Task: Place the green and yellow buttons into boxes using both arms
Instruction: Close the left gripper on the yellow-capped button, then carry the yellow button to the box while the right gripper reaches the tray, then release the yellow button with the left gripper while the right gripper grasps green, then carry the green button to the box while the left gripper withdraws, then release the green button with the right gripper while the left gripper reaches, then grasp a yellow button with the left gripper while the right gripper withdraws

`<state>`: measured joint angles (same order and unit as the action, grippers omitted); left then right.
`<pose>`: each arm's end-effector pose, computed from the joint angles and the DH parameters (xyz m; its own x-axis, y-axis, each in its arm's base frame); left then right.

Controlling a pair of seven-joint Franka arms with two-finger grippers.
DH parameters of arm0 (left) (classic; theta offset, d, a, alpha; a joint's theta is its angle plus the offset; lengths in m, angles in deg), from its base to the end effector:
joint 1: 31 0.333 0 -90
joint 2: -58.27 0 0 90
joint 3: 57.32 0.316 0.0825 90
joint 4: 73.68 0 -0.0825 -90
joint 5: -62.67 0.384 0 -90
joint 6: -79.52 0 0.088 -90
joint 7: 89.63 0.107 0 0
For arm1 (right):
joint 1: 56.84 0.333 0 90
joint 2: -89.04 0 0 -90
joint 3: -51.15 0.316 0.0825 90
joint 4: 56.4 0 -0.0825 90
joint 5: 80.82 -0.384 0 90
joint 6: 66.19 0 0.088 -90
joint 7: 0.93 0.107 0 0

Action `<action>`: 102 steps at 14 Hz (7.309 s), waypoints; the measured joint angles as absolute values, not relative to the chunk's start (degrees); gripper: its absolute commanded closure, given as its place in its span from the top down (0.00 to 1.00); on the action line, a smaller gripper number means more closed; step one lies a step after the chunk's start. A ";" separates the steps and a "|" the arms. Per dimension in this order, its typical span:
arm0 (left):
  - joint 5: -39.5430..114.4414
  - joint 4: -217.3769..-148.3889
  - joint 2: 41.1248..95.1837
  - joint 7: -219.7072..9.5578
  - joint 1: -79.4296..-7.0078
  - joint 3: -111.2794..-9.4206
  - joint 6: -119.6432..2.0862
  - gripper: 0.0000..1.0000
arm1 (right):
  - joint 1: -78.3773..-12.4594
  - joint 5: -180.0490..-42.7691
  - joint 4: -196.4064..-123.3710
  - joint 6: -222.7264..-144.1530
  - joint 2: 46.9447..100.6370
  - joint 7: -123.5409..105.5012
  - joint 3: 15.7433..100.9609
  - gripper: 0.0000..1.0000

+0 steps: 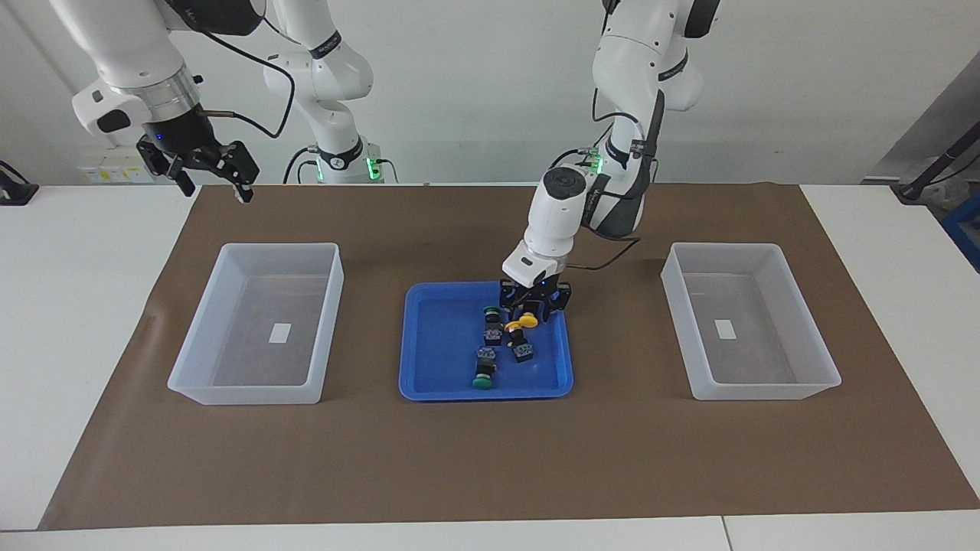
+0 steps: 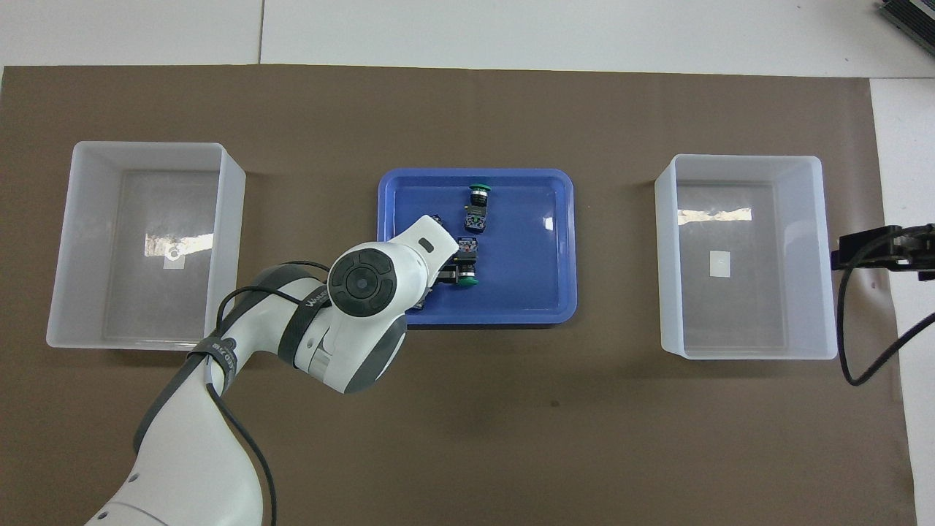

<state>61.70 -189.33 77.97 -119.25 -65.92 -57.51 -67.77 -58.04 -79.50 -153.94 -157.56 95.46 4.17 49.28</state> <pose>0.5082 -0.3569 0.3010 0.9823 -0.0710 0.1733 -0.0915 -0.9893 0.1135 0.5197 -0.0313 0.6246 0.9899 -0.1414 0.0060 -0.1415 -0.9898 0.0189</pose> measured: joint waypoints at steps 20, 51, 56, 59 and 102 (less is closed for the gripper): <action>60.73 -178.58 77.65 -115.34 -62.72 -57.13 -54.70 0.11 | -56.64 -81.76 -154.34 -160.50 95.40 4.18 49.56 1.00; 55.68 -190.94 72.70 -77.85 -27.82 -57.10 -55.57 0.19 | -27.17 -79.08 -149.30 -214.15 54.22 36.64 49.90 0.91; 55.68 -190.90 73.36 -77.59 -27.82 -57.15 -56.75 0.58 | -27.22 -78.21 -149.36 -214.21 53.51 36.58 49.69 0.48; 55.68 -189.87 73.36 -77.40 -27.97 -57.33 -56.30 0.68 | -27.22 -78.18 -149.39 -214.21 53.39 36.49 49.69 0.00; 54.49 -169.35 83.35 -118.99 -57.63 -57.82 -53.23 0.65 | -60.16 -82.97 -181.18 -204.21 80.22 -2.81 49.36 1.00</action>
